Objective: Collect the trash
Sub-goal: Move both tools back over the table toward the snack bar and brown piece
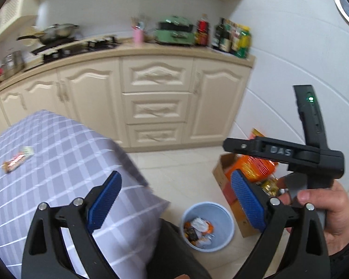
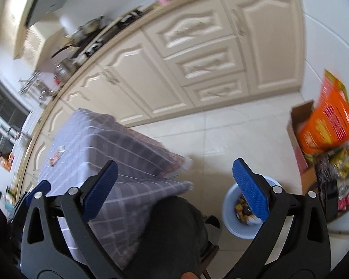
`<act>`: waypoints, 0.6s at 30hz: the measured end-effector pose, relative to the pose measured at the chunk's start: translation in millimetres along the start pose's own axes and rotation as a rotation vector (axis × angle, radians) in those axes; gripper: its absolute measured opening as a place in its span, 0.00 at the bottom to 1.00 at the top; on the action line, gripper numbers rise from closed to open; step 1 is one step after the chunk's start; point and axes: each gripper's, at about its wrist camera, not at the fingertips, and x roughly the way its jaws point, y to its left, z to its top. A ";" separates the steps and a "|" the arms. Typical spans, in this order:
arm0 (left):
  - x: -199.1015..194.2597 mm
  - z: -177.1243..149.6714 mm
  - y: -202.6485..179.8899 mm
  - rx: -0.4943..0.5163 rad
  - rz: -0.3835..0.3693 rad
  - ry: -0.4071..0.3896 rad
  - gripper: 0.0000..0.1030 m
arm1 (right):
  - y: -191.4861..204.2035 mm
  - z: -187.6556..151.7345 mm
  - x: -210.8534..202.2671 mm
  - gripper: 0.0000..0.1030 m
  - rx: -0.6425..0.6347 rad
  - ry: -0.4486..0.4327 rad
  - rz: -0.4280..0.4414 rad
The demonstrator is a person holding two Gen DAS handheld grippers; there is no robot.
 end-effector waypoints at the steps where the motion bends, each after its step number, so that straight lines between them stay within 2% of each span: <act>1: -5.4 0.6 8.0 -0.015 0.012 -0.011 0.90 | 11.1 1.4 1.1 0.94 -0.018 -0.002 0.012; 5: -32.1 3.0 45.3 -0.070 0.074 -0.068 0.90 | 61.4 5.7 10.1 0.94 -0.100 0.004 0.069; 9: -57.9 0.0 87.2 -0.098 0.170 -0.113 0.90 | 111.9 7.1 20.6 0.94 -0.187 0.015 0.125; 18: -90.0 -15.1 193.8 -0.210 0.356 -0.138 0.90 | 215.0 -5.5 63.5 0.94 -0.400 0.073 0.218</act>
